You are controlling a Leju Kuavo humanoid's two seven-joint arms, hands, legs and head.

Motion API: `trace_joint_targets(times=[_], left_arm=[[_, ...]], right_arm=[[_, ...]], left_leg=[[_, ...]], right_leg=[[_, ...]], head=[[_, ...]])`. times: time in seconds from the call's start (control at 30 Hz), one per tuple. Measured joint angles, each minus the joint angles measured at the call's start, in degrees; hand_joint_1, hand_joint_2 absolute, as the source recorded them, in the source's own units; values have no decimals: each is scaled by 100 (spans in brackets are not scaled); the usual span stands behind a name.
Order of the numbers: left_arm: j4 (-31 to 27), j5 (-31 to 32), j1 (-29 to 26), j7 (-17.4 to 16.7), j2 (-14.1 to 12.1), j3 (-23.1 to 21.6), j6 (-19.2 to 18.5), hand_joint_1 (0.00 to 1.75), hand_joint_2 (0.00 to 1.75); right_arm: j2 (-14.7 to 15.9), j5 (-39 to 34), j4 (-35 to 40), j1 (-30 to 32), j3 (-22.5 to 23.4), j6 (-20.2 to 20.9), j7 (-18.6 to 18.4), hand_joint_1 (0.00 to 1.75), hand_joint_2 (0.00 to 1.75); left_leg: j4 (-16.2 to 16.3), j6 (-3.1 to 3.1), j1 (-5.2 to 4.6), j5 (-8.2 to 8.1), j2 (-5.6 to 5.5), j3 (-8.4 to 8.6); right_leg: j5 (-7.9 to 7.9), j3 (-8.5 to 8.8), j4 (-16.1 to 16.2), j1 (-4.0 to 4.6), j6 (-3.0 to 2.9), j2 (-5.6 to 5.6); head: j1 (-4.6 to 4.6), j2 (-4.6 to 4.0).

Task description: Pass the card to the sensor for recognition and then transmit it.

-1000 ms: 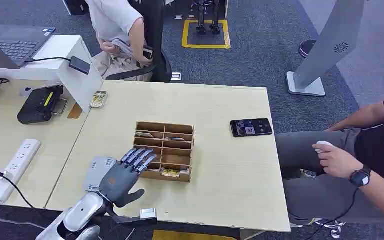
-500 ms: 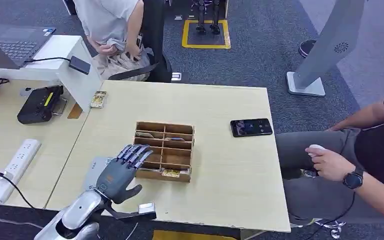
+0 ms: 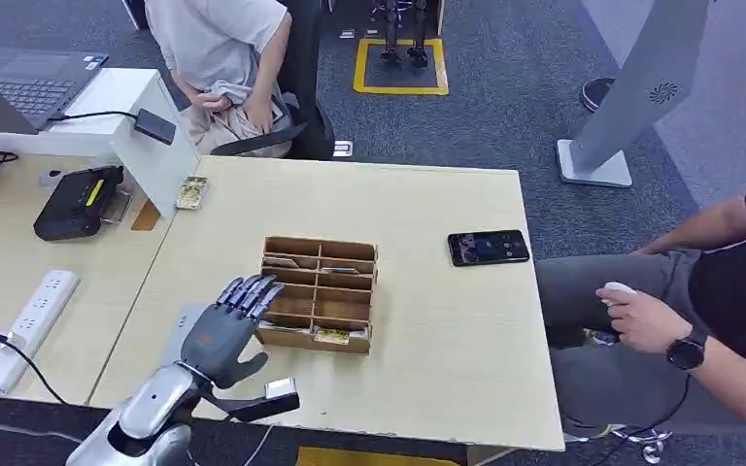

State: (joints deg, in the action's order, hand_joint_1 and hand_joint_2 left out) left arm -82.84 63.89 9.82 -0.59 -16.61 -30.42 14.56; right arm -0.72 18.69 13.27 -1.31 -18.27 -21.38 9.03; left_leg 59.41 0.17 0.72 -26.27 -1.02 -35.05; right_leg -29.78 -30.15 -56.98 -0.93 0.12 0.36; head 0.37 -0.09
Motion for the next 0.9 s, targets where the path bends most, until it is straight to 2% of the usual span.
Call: trace_joint_targets(times=[0.4,0.9], left_arm=[[135,-13,4,2,35,42,-4,0,175],[159,-571,5,265,136,46,-157,0,175]], right_arm=[[0,4,0,2,0,0,0,0,175],[0,72,-2,-5,24,2,0,0,175]], left_leg=[[0,0,0,0,0,0],[0,0,0,0,-1,0]], right_leg=[[0,0,0,0,0,0],[0,1,0,0,0,0]], head=[[-2,0],[-2,2]])
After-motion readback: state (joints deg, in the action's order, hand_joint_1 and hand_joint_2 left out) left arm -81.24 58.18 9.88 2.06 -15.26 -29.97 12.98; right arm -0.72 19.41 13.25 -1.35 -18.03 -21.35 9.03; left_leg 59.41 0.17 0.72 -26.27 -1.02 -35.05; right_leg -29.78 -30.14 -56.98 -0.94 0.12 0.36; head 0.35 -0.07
